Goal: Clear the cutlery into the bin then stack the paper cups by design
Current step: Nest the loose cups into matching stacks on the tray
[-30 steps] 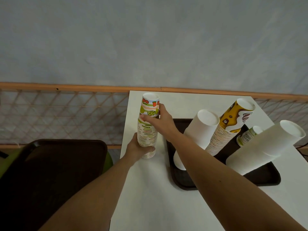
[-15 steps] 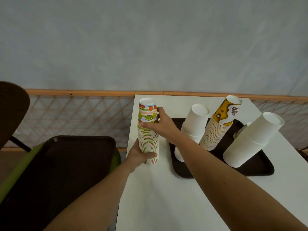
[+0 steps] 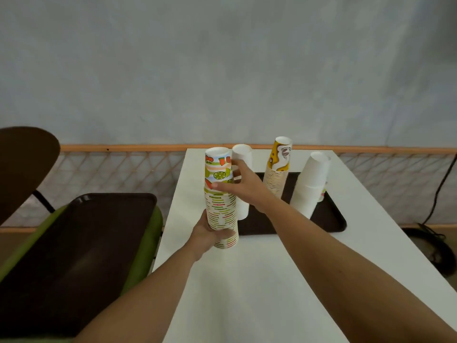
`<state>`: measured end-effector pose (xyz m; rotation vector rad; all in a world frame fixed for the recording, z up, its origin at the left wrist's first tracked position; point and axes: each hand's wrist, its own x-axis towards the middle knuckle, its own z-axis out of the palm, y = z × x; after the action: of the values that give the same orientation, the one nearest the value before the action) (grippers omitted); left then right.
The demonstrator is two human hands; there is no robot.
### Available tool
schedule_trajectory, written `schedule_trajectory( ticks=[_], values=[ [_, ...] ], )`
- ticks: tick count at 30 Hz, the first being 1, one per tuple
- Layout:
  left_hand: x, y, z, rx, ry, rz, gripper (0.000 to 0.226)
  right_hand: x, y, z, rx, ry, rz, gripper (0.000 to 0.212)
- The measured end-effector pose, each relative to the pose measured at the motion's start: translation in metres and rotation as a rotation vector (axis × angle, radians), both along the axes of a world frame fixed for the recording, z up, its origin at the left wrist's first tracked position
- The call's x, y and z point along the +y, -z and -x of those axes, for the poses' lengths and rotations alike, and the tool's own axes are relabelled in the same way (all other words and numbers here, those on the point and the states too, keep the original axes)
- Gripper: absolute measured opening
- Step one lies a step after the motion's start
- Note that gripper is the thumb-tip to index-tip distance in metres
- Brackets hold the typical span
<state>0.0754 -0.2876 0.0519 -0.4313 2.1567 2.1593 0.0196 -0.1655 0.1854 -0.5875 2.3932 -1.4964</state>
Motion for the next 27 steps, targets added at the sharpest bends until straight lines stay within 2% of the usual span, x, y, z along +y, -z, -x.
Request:
schedule_trajectory(
  ticks=[6,12,21,27],
  values=[
    [0.084,-0.006,-0.030,0.042,0.049,-0.050,0.079,0.084,-0.006,-0.040,0.007,0.056,-0.008,0.075],
    [0.149,-0.015,-0.027,0.075,0.164,-0.031,0.085,0.150,-0.019,-0.046,0.033,0.138,-0.010,0.073],
    [0.208,-0.030,0.013,0.071,0.335,0.014,0.086,0.220,-0.039,-0.027,0.042,0.286,-0.004,0.076],
    [0.233,-0.031,0.028,0.064,0.350,0.044,0.075,0.255,-0.037,-0.012,0.005,0.270,0.049,0.074]
  ],
)
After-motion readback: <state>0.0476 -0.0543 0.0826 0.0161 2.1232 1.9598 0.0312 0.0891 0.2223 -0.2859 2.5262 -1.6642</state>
